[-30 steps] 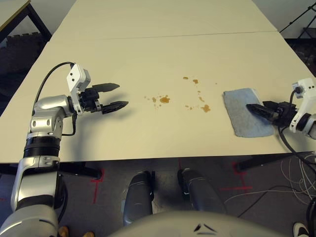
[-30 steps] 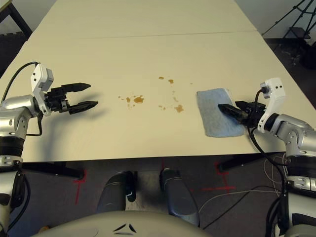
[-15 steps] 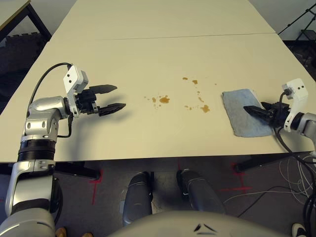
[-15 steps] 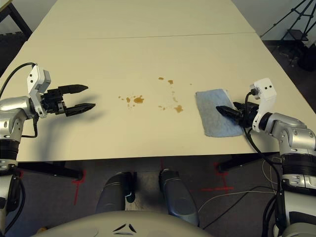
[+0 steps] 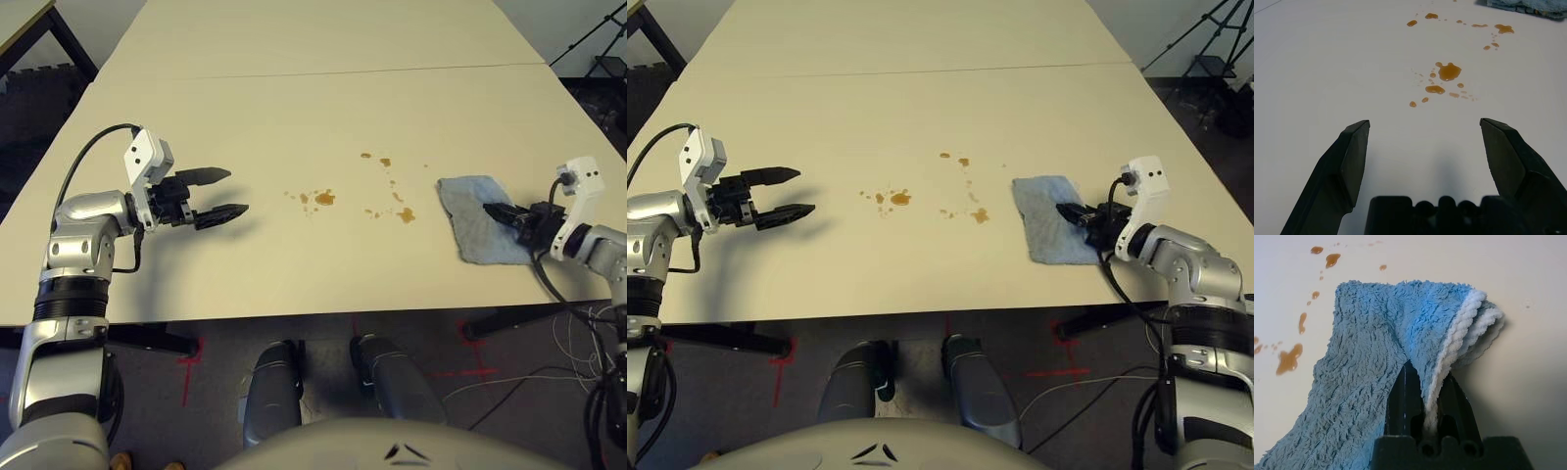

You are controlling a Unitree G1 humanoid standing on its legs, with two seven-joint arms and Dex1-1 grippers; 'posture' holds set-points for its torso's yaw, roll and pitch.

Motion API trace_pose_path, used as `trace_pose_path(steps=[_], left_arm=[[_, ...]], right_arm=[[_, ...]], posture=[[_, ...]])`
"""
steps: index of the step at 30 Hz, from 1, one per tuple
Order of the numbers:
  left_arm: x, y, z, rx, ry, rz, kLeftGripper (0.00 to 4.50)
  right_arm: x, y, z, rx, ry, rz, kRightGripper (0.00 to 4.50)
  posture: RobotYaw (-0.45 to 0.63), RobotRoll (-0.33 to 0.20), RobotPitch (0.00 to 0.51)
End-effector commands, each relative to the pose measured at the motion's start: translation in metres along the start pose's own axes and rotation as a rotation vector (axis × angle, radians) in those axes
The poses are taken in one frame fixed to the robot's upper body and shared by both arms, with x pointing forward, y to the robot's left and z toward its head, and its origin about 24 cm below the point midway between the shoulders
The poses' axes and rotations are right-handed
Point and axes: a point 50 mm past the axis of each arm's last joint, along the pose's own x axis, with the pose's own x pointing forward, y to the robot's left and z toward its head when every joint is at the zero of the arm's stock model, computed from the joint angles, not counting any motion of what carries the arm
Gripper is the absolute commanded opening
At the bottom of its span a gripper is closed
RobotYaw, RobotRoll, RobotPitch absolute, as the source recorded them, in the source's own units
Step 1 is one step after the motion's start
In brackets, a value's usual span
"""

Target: Wipe the water off the table with a rag.

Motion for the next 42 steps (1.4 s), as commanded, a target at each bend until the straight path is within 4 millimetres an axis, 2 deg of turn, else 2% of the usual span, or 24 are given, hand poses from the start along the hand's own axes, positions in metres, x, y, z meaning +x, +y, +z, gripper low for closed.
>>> trace_pose_path(steps=[1, 8, 13, 19, 24, 35, 42], left_arm=[[0.0, 0.001, -0.002, 0.004, 0.019, -0.002, 4.5], [0.002, 0.001, -0.002, 0.008, 0.015, 0.0, 4.5], [0.001, 0.001, -0.003, 0.01, 0.016, 0.0, 4.5], [0.002, -0.001, -0.004, 0.008, 0.013, -0.001, 4.5], [0.002, -0.001, -0.005, 0.006, 0.011, 0.001, 4.5], [0.003, -0.004, -0.007, 0.0, 0.006, 0.0, 4.5], [0.006, -0.005, -0.009, -0.003, 0.003, -0.006, 4.5]], right_arm=[[0.005, 0.01, -0.003, 0.002, 0.017, -0.005, 0.01], [0.023, 0.029, -0.02, 0.026, 0.049, -0.002, 0.01], [0.046, 0.059, -0.034, 0.055, 0.07, 0.084, 0.01], [0.064, 0.092, -0.045, 0.065, 0.098, 0.174, 0.01], [0.075, 0.111, -0.049, 0.048, 0.118, 0.219, 0.01], [0.08, 0.141, -0.064, 0.004, 0.189, 0.32, 0.01], [0.077, 0.144, -0.068, -0.004, 0.2, 0.321, 0.01]], posture=[[-0.17, 0.0, 0.172], [-0.16, 0.0, 0.167], [-0.16, 0.0, 0.168], [-0.15, 0.0, 0.169], [-0.14, 0.0, 0.168], [-0.14, 0.0, 0.167], [-0.15, 0.0, 0.169]])
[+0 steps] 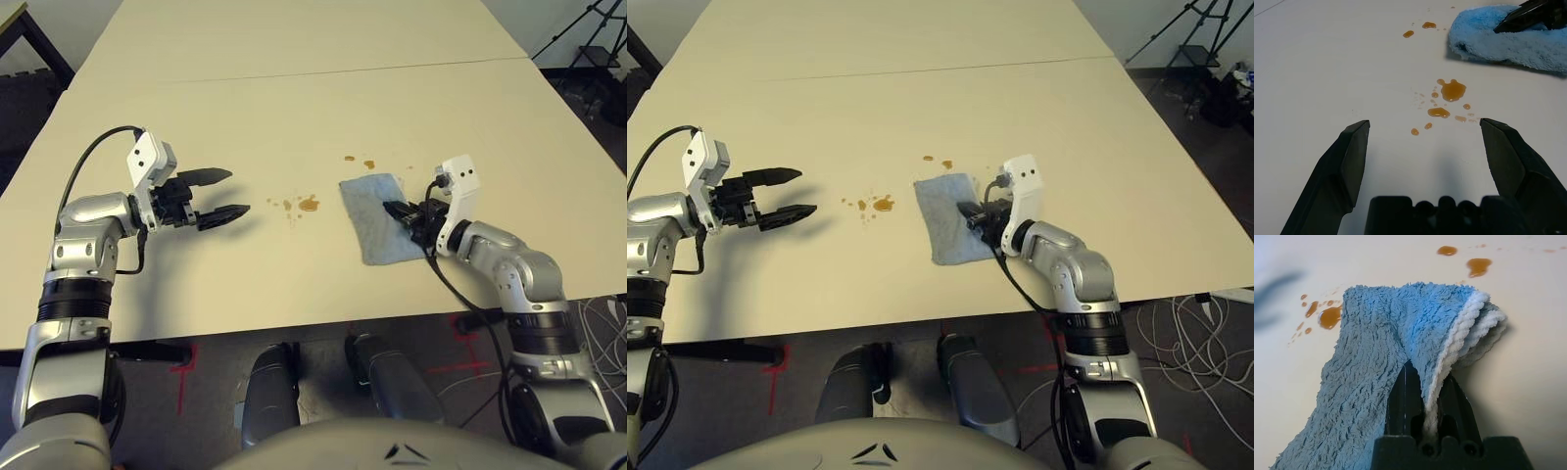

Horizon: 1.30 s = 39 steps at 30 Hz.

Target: Wipe the water off the table with a rag.

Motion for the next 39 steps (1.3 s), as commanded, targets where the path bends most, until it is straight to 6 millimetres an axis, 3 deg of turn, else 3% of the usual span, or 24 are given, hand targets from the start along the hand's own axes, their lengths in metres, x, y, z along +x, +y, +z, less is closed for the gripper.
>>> trace_pose_path(steps=[1, 7, 15, 20, 32, 39], left_arm=[[0.003, -0.004, -0.006, -0.013, 0.013, -0.013, 4.5], [0.006, -0.004, -0.008, -0.017, 0.01, -0.021, 4.5], [0.01, -0.003, -0.008, -0.017, 0.004, -0.028, 4.5], [0.008, 0.0, -0.006, -0.013, 0.008, -0.026, 4.5], [0.002, 0.001, -0.005, -0.005, 0.014, -0.011, 4.5], [0.002, 0.001, -0.005, -0.005, 0.016, -0.007, 4.5]], right_arm=[[0.006, 0.009, -0.037, 0.085, 0.165, 0.041, 0.01], [-0.01, -0.017, -0.022, 0.071, 0.126, -0.059, 0.01], [-0.046, -0.073, 0.014, 0.031, 0.028, -0.271, 0.01], [-0.056, -0.092, 0.034, 0.063, -0.085, -0.355, 0.01], [-0.05, -0.108, 0.057, 0.124, -0.253, -0.449, 0.01], [-0.012, -0.097, 0.053, 0.079, -0.227, -0.436, 0.01]], posture=[[-0.15, 0.0, 0.169], [-0.17, 0.0, 0.169], [-0.18, 0.0, 0.167], [-0.18, 0.0, 0.165], [-0.16, 0.0, 0.164], [-0.15, 0.0, 0.164]])
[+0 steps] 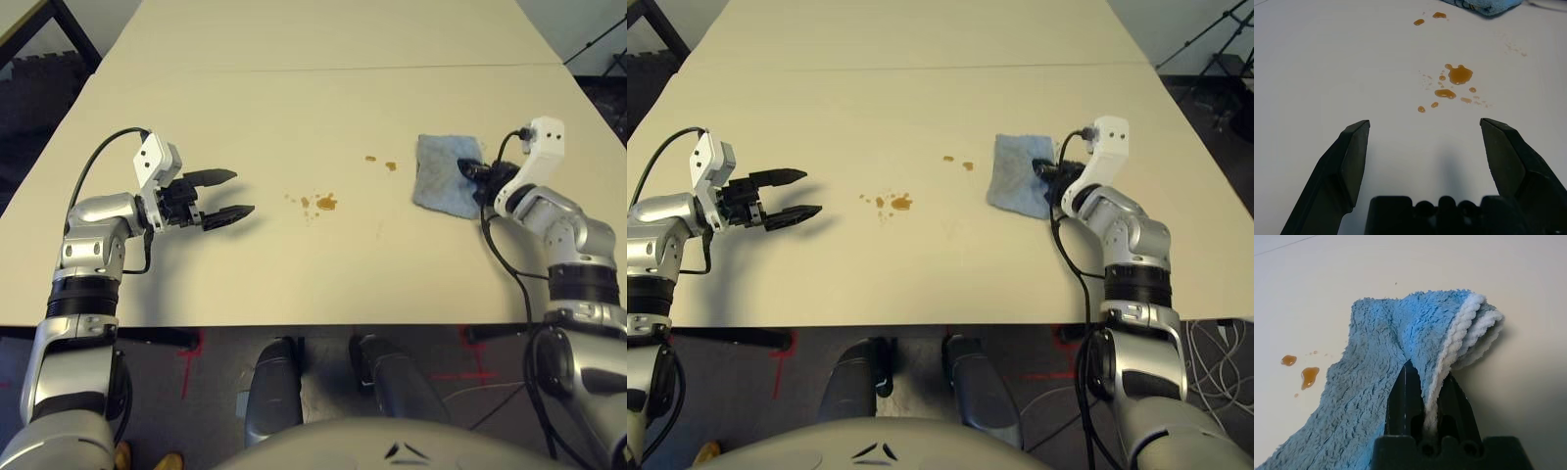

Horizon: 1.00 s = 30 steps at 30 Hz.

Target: Wipe the water off the table with a rag.

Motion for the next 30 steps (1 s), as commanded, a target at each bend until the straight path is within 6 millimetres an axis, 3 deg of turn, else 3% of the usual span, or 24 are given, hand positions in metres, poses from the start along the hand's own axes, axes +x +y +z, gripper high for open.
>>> trace_pose_path(steps=[1, 9, 13, 18, 24, 30], left_arm=[[-0.003, 0.001, -0.001, 0.005, 0.023, 0.006, 4.5], [-0.002, -0.002, -0.002, 0.004, 0.017, 0.005, 4.5], [-0.003, -0.003, -0.003, 0.002, 0.017, 0.009, 4.5], [-0.004, -0.005, -0.004, 0.001, 0.016, 0.014, 4.5], [-0.004, -0.006, -0.004, -0.002, 0.014, 0.019, 4.5], [-0.001, -0.006, -0.005, -0.003, 0.012, 0.019, 4.5]], right_arm=[[0.018, 0.02, -0.008, -0.041, 0.019, 0.034, 0.01], [0.043, 0.073, -0.033, -0.051, 0.099, 0.194, 0.01], [0.045, 0.102, -0.048, -0.068, 0.153, 0.317, 0.01], [0.044, 0.12, -0.058, -0.076, 0.189, 0.399, 0.01], [0.046, 0.114, -0.049, -0.081, 0.149, 0.364, 0.01], [0.041, 0.081, -0.013, -0.115, 0.079, 0.291, 0.01]], posture=[[-0.15, 0.0, 0.164], [-0.14, 0.0, 0.164], [-0.12, 0.0, 0.163], [-0.11, 0.0, 0.159], [-0.11, 0.0, 0.155], [-0.12, 0.0, 0.153]])
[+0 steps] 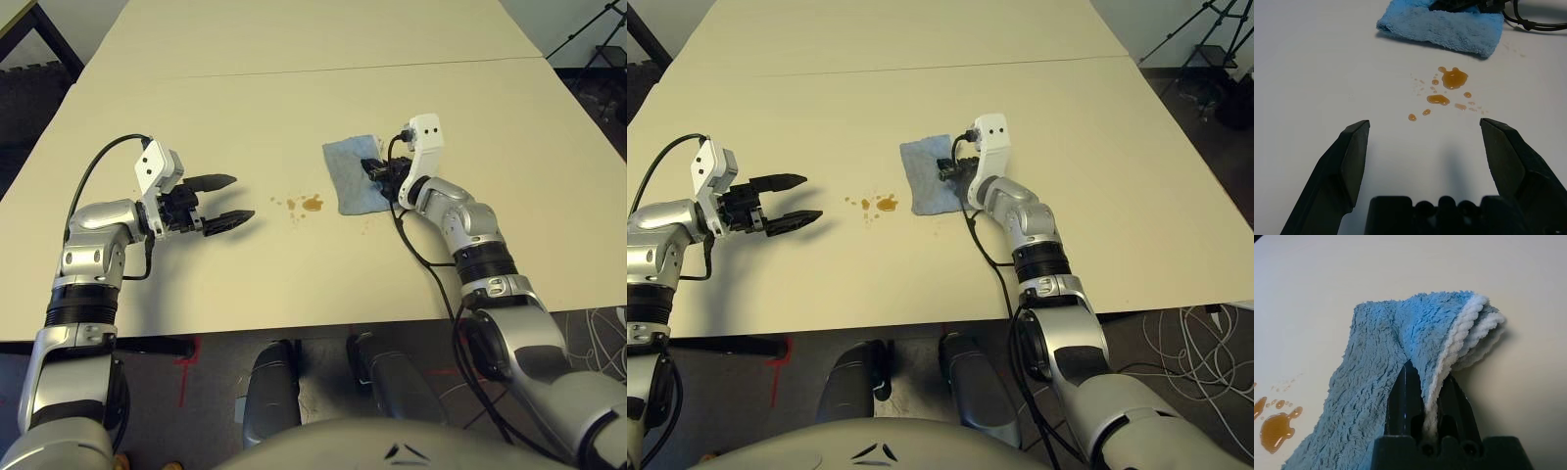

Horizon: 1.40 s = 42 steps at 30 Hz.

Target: Wipe the water off the table with a rag.

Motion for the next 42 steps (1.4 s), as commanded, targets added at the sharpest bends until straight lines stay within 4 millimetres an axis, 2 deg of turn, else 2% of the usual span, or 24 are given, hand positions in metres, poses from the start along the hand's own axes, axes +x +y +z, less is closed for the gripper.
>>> trace_pose_path(steps=[1, 5, 9, 15, 20, 24, 30, 37, 42], left_arm=[[0.0, 0.0, 0.0, 0.002, 0.004, 0.001, 4.5], [0.003, 0.0, -0.001, 0.001, 0.002, -0.005, 4.5], [0.004, -0.001, -0.001, -0.002, 0.002, -0.011, 4.5], [0.005, 0.0, -0.002, -0.004, 0.004, -0.016, 4.5], [0.003, 0.003, -0.001, -0.004, 0.015, -0.028, 4.5], [-0.001, 0.002, 0.0, -0.005, 0.026, -0.06, 4.5], [-0.005, 0.002, 0.001, -0.003, 0.036, -0.065, 4.5], [-0.012, -0.002, -0.002, -0.009, 0.053, -0.056, 4.5], [-0.019, -0.007, -0.006, -0.017, 0.066, -0.046, 4.5]], right_arm=[[-0.014, -0.019, 0.013, -0.006, -0.012, -0.045, 0.01], [-0.039, -0.042, 0.036, -0.055, -0.036, -0.096, 0.01], [-0.06, -0.052, 0.046, -0.086, -0.029, -0.113, 0.01], [-0.094, -0.035, 0.049, -0.083, 0.011, -0.05, 0.01], [-0.106, -0.01, 0.042, -0.017, 0.042, 0.023, 0.01], [-0.103, 0.013, 0.025, 0.038, 0.073, 0.076, 0.01], [-0.087, 0.034, -0.001, 0.101, 0.099, 0.1, 0.01], [-0.068, 0.046, -0.013, 0.115, 0.116, 0.133, 0.01], [-0.047, 0.065, -0.02, 0.126, 0.139, 0.214, 0.01]], posture=[[-0.13, 0.0, 0.153], [-0.14, 0.0, 0.153], [-0.15, 0.0, 0.157], [-0.17, 0.0, 0.164], [-0.18, 0.0, 0.168], [-0.18, 0.0, 0.169], [-0.16, 0.0, 0.171], [-0.14, 0.0, 0.171], [-0.12, 0.0, 0.172]])
